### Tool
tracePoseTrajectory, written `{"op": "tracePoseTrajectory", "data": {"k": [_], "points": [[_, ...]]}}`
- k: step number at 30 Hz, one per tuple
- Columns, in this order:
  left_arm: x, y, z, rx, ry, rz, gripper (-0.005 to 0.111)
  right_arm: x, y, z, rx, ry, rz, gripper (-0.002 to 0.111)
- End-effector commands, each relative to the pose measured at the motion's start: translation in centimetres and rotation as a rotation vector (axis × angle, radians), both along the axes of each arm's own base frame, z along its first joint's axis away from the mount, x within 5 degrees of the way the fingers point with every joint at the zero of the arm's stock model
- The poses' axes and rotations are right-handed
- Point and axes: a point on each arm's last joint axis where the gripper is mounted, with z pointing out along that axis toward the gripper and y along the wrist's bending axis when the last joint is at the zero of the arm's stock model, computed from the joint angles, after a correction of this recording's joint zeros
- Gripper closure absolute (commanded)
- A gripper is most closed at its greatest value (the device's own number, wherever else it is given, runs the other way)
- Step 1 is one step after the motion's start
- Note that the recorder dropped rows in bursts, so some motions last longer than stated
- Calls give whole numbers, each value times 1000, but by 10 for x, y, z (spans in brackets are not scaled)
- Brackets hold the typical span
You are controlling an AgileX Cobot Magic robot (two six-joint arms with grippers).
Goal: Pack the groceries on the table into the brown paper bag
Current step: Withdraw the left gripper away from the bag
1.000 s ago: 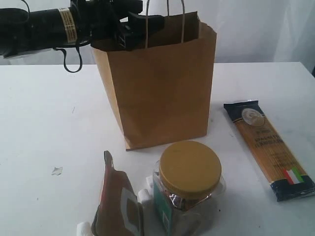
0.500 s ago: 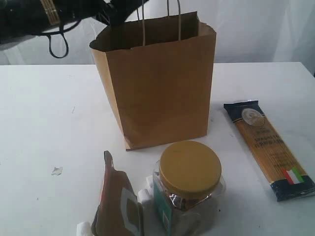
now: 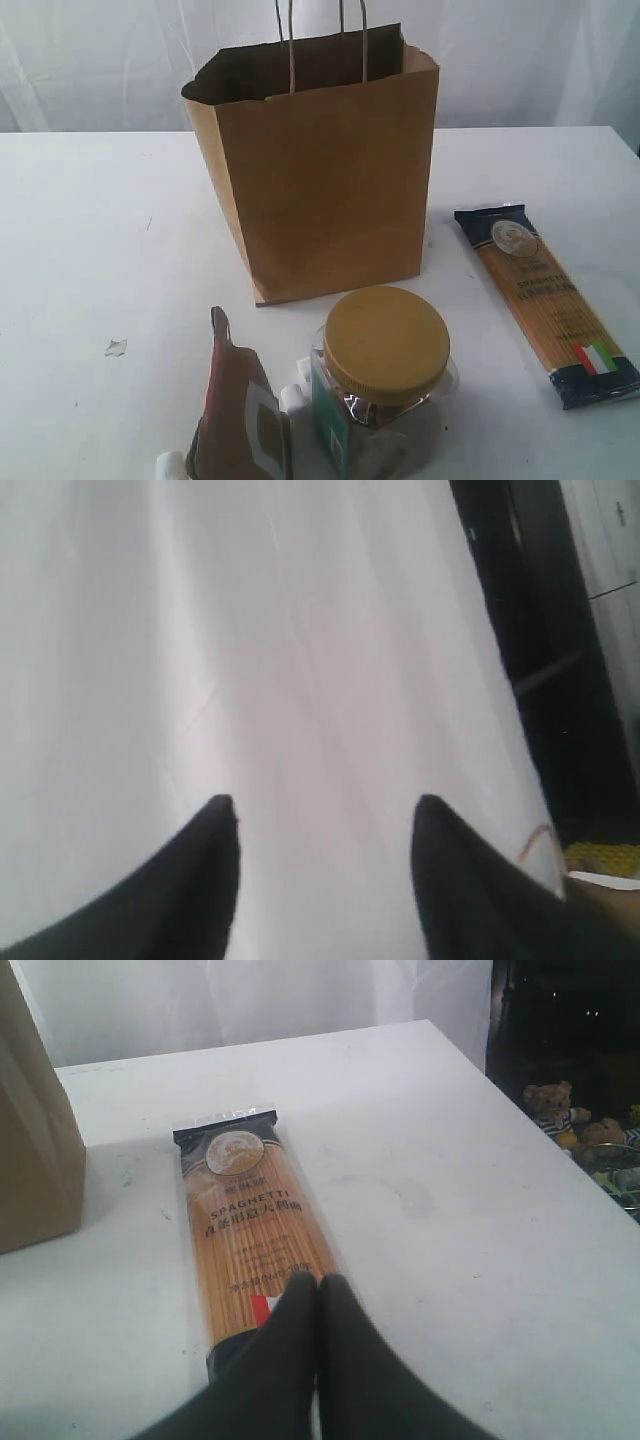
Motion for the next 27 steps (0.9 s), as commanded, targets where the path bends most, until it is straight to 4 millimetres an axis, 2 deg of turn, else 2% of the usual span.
{"op": "tracePoseTrajectory", "data": {"k": [1, 2, 3, 10, 12, 18, 20, 23, 24, 27], "points": [[-1, 21, 11, 23, 60, 156, 89, 0, 0, -1, 2, -4, -6, 108], [0, 24, 10, 36, 84, 200, 101, 0, 0, -1, 2, -4, -6, 108], [1, 27, 9, 64, 93, 238, 107, 0, 0, -1, 2, -4, -6, 108], [3, 43, 8, 83, 194, 448, 107, 0, 0, -1, 2, -4, -6, 108], [2, 50, 10, 34, 253, 513, 107, 0, 0, -1, 2, -4, -6, 108], [-15, 83, 15, -166, 462, 856, 107, 0, 0, -1, 2, -4, -6, 108], [-23, 85, 13, -161, 472, 878, 107, 0, 0, -1, 2, -4, -6, 108], [-35, 79, 4, -144, 478, 819, 107, 0, 0, -1, 2, -4, -6, 108], [-45, 73, -3, -138, 479, 757, 107, 0, 0, -1, 2, -4, -6, 108], [-64, 71, -11, -136, 492, 741, 107, 0, 0, -1, 2, -4, -6, 108]]}}
